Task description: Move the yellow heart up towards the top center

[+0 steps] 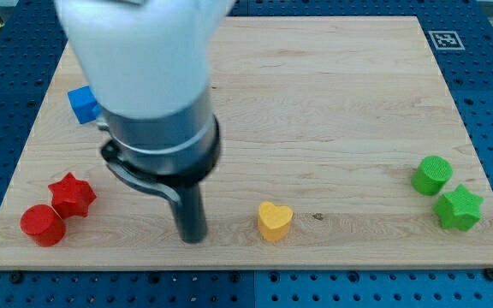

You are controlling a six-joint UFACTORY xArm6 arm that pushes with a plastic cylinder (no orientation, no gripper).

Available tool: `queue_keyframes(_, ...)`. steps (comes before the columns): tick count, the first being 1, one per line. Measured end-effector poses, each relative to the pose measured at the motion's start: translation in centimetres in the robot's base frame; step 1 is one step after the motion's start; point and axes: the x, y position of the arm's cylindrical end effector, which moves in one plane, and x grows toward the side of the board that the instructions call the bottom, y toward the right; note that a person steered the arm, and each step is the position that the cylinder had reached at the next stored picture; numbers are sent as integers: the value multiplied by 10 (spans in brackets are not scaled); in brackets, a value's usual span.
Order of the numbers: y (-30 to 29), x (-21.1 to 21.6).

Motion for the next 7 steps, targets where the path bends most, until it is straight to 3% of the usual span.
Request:
queue_keyframes(2, 82, 6)
queue_keyframes(7, 104, -17)
